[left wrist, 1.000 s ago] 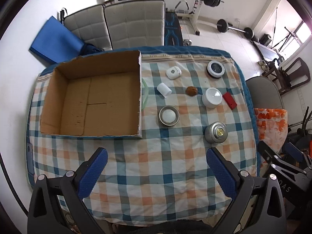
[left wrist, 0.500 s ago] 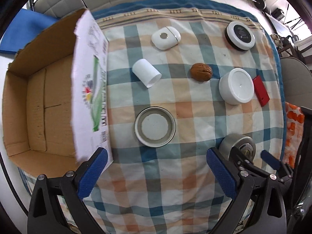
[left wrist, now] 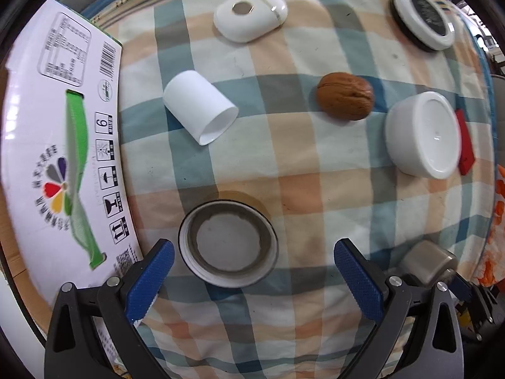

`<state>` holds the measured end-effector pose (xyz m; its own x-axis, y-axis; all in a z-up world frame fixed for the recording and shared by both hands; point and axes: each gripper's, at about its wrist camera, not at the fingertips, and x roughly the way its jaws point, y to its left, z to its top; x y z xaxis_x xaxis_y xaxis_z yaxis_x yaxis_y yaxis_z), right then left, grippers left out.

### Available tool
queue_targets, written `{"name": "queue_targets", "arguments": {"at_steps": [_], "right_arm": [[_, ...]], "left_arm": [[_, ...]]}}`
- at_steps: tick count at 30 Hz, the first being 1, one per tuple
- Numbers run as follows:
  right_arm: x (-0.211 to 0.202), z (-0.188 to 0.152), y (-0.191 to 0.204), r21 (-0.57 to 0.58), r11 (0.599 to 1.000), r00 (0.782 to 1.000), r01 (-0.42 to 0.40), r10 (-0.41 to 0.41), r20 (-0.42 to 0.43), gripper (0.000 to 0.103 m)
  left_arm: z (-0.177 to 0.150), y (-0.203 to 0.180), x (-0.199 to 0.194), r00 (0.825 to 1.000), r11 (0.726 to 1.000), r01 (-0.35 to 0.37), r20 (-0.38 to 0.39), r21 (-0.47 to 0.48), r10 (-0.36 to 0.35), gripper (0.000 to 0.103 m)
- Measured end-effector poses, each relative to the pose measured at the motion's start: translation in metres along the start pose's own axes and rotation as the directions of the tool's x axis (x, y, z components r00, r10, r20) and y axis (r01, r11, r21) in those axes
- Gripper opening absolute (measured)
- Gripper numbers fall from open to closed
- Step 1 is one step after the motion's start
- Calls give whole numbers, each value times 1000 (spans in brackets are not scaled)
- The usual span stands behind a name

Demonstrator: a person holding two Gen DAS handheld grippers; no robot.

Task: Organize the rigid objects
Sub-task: 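Grasp the gold-rimmed tin lid with left tool while right tool grasps the silver tin, then carry the gold lid and silver tin over the cardboard box with both tools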

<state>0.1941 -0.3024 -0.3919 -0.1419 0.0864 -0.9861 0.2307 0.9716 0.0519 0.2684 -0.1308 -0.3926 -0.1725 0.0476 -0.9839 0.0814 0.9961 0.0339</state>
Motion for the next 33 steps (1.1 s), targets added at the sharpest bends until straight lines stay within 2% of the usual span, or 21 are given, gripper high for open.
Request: {"name": "queue_targets", "arguments": {"at_steps": [4, 7, 9, 10, 12, 15, 21, 26, 28, 31, 33], "right_arm": [[3, 1, 1, -11, 1000, 1000, 5, -5, -6, 74], [3, 3, 2, -20, 1000, 1000, 13, -13, -6, 74], [1, -3, 5, -16, 1000, 1000, 12, -12, -5, 74], [-4, -2, 6, -11, 1000, 1000, 9, -9, -6, 74], [-3, -4, 5, -2, 1000, 1000, 4, -4, -5, 74], [-2, -3, 1, 10, 1000, 1000, -4, 4, -5, 75], [8, 0, -12, 38, 999, 999, -12, 14, -45, 75], [25, 2, -16, 56, 998, 998, -4, 7, -61, 75], [28, 2, -15, 54, 998, 998, 12, -8, -60, 74], [27, 2, -16, 54, 998, 998, 24, -20, -67, 73], [24, 1, -17, 53, 998, 998, 17, -13, -69, 73]], "left_arm": [[8, 9, 19, 999, 999, -37, -40, 5, 38, 103], [9, 15, 28, 997, 998, -60, -46, 19, 60, 92], [7, 16, 28, 998, 999, -45, -31, 27, 46, 81], [6, 14, 24, 999, 999, -32, -31, 34, 33, 62], [-4, 13, 20, 999, 999, -3, -34, 45, 5, 62], [-14, 9, 19, 1000, 997, 0, -26, 75, 2, 62], [-24, 9, 44, 999, 997, -2, -36, 74, 4, 63], [-20, 16, 52, 999, 997, 1, -40, 79, 2, 63], [-2, 2, 43, 999, 997, 1, -38, 80, 2, 62], [-7, 2, 37, 1000, 997, 3, -29, 83, -1, 62], [-21, -7, 23, 1000, 996, 11, -25, 85, -9, 62]]}}
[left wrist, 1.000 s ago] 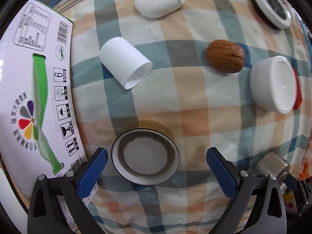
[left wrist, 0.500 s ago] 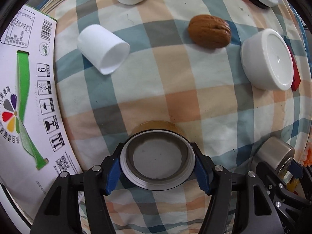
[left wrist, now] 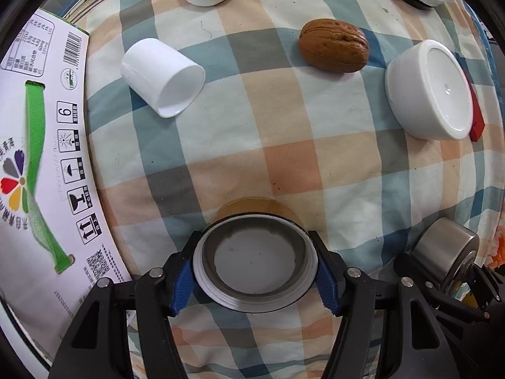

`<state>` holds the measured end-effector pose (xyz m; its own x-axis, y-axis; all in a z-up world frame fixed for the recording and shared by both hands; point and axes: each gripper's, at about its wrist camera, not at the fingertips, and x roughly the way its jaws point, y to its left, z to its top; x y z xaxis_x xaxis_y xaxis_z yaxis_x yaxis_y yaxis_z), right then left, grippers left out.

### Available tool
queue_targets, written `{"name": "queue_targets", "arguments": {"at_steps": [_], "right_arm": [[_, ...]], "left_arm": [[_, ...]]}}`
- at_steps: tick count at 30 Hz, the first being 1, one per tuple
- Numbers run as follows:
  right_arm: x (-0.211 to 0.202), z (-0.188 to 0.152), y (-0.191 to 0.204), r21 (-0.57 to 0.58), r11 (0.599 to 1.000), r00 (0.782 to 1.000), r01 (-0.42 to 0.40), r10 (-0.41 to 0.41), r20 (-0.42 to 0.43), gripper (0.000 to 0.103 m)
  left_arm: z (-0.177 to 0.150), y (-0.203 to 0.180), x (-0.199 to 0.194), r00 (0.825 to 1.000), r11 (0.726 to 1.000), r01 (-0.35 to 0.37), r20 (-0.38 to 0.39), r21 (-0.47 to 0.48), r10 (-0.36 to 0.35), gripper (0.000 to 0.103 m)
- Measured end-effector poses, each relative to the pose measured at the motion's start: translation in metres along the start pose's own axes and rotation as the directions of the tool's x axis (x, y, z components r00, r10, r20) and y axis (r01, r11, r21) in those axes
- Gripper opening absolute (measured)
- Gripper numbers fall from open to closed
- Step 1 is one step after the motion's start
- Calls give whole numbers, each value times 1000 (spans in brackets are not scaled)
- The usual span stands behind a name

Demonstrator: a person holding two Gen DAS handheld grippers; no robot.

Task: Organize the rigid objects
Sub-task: 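Carry the gold lid and silver tin over the cardboard box with both tools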

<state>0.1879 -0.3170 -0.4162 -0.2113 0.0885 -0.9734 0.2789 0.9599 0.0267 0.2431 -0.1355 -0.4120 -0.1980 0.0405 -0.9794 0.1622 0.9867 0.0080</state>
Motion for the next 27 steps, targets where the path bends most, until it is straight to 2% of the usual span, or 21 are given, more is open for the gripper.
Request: {"name": "queue_targets", "arguments": {"at_steps": [7, 12, 16, 19, 23, 27], "right_arm": [[-36, -3, 6, -62, 997, 998, -38, 41, 48, 73], [-77, -12, 27, -132, 989, 991, -61, 76, 114, 73], [-116, -20, 54, -200, 977, 980, -79, 113, 166, 73], [-142, -28, 82, -243, 965, 970, -94, 144, 196, 73], [-165, -35, 131, -291, 950, 959, -112, 180, 219, 73], [-179, -40, 194, -328, 938, 950, -116, 201, 238, 73]], "left_arm": [[-15, -1, -49, 996, 999, 34, 86, 7, -34, 62], [-32, 12, -107, 978, 998, 66, 198, -6, -64, 62], [-45, 43, -151, 958, 992, 121, 266, -43, -106, 62], [-50, 66, -175, 946, 988, 137, 306, -66, -111, 62], [-58, 115, -199, 932, 985, 149, 345, -90, -110, 62], [-57, 169, -209, 927, 983, 142, 364, -116, -91, 62]]}}
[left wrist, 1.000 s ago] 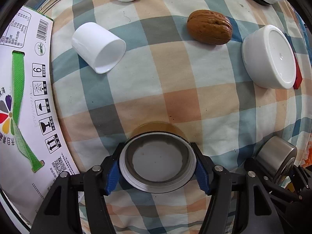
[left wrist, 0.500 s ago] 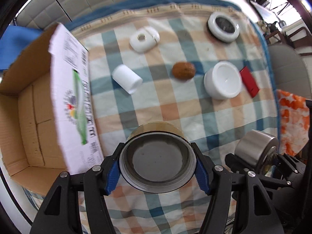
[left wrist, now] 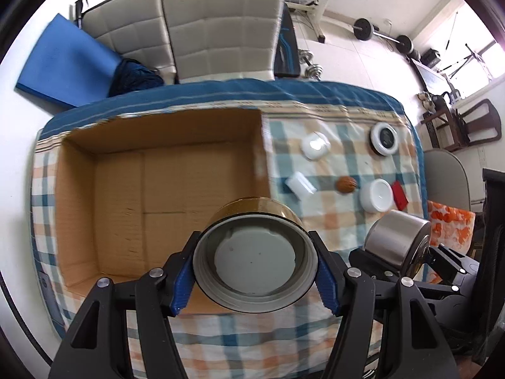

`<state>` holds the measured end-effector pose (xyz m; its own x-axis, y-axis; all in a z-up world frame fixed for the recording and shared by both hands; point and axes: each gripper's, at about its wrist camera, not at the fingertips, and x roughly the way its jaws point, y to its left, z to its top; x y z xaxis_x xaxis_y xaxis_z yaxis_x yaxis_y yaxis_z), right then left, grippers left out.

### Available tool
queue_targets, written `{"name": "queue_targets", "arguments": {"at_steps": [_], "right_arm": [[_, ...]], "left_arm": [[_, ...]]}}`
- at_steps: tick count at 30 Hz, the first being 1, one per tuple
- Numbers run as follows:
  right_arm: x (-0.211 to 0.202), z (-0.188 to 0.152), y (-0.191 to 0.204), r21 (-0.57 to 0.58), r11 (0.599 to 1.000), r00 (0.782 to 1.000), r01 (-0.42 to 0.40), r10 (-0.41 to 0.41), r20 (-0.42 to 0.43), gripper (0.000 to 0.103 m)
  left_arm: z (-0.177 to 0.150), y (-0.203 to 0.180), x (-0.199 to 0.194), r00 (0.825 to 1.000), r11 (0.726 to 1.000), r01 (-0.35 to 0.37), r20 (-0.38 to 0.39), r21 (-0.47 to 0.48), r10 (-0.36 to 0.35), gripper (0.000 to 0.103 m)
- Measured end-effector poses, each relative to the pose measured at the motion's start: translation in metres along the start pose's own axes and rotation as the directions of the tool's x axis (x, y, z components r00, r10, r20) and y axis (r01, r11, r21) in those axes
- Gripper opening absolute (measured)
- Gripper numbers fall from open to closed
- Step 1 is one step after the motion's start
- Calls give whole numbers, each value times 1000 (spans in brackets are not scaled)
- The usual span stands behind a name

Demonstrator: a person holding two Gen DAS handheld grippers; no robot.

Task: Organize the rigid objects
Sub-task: 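Carry the gold lid and silver tin over the cardboard box with both tools, then lower both items into the box and open both tools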

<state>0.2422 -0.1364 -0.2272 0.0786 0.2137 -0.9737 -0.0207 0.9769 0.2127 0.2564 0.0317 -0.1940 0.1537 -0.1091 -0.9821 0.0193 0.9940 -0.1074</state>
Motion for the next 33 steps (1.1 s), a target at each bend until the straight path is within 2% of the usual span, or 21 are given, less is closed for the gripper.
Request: {"name": "queue_targets", "arguments": {"at_steps": [5, 10, 14, 18, 24, 33], "right_arm": [[29, 31, 70, -41, 999, 1000, -3, 4, 14, 73], [72, 62, 122, -50, 999, 1000, -4, 3, -10, 73], [114, 79, 151, -61, 998, 998, 21, -24, -52, 73], [151, 91, 159, -60, 996, 995, 69, -74, -74, 73], [189, 109, 166, -87, 988, 985, 127, -136, -107, 73], [221, 118, 167, -65, 987, 975, 148, -157, -159, 73]], "left_arm": [[23, 73, 7, 1000, 998, -16, -21, -54, 15, 62], [48, 140, 44, 994, 991, 31, -99, -128, -44, 62], [63, 176, 89, 979, 979, 75, -173, -188, -108, 62], [76, 188, 127, 970, 979, 67, -217, -194, -109, 62], [86, 187, 168, 954, 977, 95, -264, -193, -145, 62], [88, 184, 190, 950, 987, 55, -295, -153, -99, 62]]}}
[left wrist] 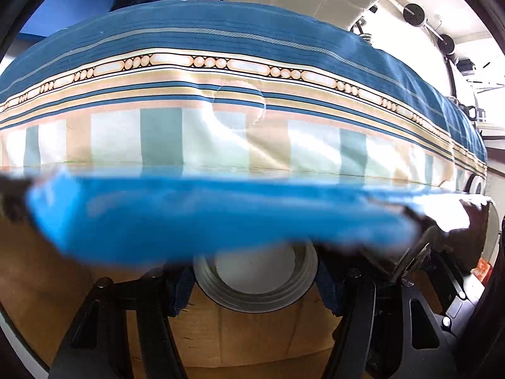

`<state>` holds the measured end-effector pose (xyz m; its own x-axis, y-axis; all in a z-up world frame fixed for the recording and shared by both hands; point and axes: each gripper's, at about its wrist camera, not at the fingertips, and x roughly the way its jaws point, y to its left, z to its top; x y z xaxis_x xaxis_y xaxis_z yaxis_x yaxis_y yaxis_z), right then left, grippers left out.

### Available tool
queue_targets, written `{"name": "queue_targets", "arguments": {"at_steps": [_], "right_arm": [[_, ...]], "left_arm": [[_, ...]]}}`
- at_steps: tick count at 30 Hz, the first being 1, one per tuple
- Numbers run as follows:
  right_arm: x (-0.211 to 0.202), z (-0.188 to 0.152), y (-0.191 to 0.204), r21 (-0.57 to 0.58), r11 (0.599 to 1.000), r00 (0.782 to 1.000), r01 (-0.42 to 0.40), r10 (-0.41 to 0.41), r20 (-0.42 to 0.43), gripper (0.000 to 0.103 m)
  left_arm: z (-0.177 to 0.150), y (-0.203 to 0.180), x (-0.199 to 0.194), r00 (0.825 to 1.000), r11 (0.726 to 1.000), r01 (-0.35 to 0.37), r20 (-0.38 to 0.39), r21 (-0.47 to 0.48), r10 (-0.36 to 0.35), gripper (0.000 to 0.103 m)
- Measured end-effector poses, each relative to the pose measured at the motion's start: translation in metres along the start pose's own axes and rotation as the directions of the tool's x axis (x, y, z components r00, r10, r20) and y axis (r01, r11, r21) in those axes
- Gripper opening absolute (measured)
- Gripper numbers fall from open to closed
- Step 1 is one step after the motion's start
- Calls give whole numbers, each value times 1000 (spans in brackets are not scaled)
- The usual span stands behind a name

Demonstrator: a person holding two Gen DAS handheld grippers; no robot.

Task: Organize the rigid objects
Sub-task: 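Lower both items into the box and open both tools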

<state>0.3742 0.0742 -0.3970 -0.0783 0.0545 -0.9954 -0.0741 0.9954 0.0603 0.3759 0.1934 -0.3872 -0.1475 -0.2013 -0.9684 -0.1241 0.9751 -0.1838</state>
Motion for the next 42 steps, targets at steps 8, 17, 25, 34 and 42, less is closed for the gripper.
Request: {"name": "queue_targets", "arguments": {"at_steps": [8, 17, 25, 34, 42], "right_arm": [[-4, -5, 4, 18, 1000, 1000, -13, 13, -18, 77], [-43, -21, 11, -6, 1000, 1000, -12, 12, 11, 93], [-77, -64, 13, -4, 1000, 998, -14, 14, 65, 103], [-117, -128, -8, 12, 1000, 990, -28, 26, 136, 103], [-153, -156, 4, -5, 1000, 978, -15, 15, 207, 103]], "left_arm": [[-4, 2, -9, 998, 998, -58, 6, -16, 58, 72], [-22, -6, -54, 996, 998, -57, 67, -16, 58, 85], [-66, -7, -92, 986, 997, -79, 149, -6, 79, 103], [-132, -8, -114, 962, 994, -105, 252, -4, 103, 103], [-176, -15, -152, 941, 995, -96, 327, 11, 87, 103]]}}
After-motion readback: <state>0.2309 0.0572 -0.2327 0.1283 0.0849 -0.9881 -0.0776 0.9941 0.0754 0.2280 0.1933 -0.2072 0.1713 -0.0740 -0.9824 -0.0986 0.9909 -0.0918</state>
